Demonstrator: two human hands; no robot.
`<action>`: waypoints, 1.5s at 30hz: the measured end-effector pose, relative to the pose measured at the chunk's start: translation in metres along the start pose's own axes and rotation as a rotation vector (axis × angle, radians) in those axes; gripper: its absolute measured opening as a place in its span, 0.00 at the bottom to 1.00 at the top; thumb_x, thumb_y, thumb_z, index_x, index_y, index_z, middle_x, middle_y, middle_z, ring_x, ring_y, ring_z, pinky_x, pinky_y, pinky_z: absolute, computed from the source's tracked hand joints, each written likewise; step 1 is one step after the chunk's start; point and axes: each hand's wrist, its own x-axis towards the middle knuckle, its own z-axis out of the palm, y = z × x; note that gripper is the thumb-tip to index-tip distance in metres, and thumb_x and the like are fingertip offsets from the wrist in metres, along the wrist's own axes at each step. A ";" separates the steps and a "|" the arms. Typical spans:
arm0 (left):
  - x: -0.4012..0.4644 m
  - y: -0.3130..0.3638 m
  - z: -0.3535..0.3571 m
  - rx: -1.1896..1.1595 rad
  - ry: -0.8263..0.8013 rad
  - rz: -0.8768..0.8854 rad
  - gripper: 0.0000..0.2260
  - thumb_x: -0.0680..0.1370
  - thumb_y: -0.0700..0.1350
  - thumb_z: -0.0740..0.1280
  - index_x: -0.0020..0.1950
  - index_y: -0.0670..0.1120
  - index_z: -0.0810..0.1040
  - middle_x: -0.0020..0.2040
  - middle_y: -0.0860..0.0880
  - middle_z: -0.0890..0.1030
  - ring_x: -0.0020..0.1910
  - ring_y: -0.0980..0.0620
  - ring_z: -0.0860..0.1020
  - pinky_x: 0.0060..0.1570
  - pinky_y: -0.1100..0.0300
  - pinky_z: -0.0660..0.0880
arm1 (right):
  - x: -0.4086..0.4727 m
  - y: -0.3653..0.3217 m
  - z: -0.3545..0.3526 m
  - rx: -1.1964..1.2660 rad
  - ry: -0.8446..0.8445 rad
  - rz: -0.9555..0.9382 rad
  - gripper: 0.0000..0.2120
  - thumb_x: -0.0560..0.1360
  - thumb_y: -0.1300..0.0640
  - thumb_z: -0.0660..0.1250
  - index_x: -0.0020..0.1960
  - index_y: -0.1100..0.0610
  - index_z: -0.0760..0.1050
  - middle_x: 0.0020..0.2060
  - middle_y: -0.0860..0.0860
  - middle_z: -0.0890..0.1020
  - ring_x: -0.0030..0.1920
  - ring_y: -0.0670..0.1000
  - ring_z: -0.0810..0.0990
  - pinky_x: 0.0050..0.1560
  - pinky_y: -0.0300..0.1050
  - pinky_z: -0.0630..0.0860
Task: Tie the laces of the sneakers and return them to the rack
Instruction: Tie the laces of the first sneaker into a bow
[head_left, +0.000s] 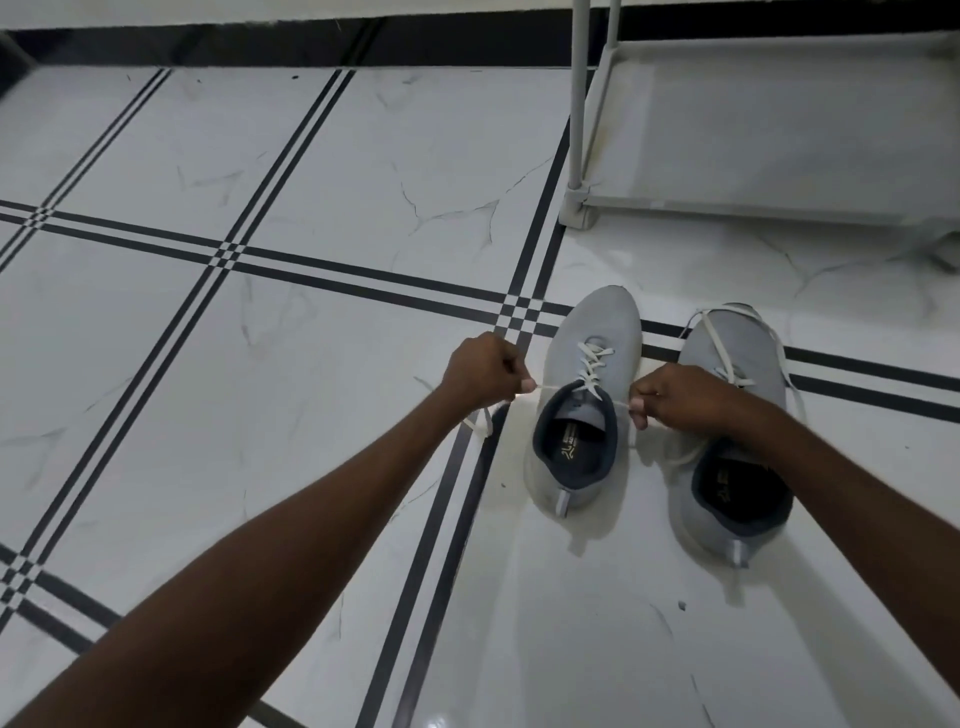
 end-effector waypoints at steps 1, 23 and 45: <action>0.000 -0.005 0.000 -0.004 0.011 -0.032 0.07 0.71 0.46 0.77 0.39 0.43 0.84 0.35 0.49 0.85 0.40 0.51 0.84 0.51 0.53 0.81 | 0.001 0.002 -0.001 -0.049 0.000 0.005 0.16 0.77 0.58 0.63 0.31 0.50 0.77 0.27 0.44 0.76 0.31 0.41 0.72 0.38 0.40 0.68; 0.002 0.037 -0.010 -0.607 0.320 0.057 0.09 0.75 0.35 0.68 0.50 0.43 0.86 0.45 0.45 0.87 0.41 0.46 0.85 0.45 0.52 0.83 | -0.008 -0.051 -0.079 -0.075 0.250 -0.054 0.07 0.75 0.52 0.69 0.39 0.52 0.79 0.34 0.45 0.76 0.37 0.48 0.74 0.35 0.42 0.64; -0.013 0.050 -0.035 -0.820 -0.342 0.014 0.10 0.80 0.39 0.66 0.56 0.32 0.80 0.43 0.41 0.83 0.35 0.55 0.81 0.37 0.66 0.78 | 0.020 -0.056 -0.027 0.604 0.698 -0.055 0.04 0.74 0.59 0.67 0.43 0.58 0.79 0.35 0.52 0.84 0.38 0.55 0.83 0.43 0.48 0.79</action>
